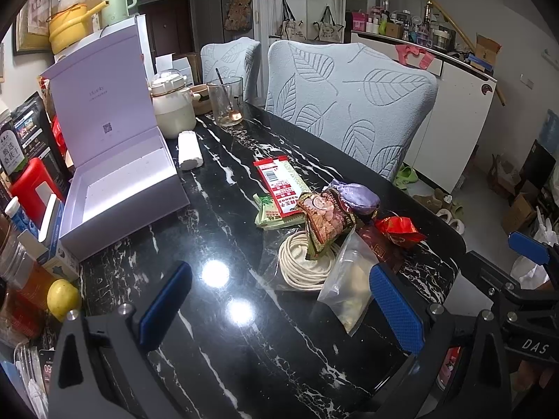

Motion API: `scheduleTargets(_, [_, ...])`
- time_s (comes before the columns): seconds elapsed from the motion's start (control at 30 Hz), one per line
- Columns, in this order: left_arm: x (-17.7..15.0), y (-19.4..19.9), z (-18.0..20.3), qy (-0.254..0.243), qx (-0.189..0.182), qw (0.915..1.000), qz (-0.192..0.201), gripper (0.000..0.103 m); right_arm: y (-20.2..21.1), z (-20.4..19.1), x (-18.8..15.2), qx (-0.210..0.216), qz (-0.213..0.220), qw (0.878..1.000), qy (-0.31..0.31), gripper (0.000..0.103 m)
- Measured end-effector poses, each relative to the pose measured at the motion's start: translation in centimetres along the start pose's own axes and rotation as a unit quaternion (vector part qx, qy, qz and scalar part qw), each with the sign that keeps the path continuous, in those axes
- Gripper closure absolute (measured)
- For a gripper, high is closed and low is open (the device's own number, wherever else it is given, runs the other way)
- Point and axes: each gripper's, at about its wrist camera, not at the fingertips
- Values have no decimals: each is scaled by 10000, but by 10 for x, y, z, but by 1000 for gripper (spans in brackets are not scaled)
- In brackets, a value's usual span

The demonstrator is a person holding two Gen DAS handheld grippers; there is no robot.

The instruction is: Organize soft objects

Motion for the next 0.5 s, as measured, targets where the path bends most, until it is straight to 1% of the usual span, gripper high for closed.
scheduleTargets(0.5, [-1, -1, 0, 2, -8, 10000, 3, 0, 0, 0, 1, 5, -8, 10000, -1, 0])
Point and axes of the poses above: each gripper's, at about its wrist camera, not at the fingertips, and y roughly against the way its jaws point, z to its right, x to its top, and after that the axes turned 5 degrees about -x, right-handed
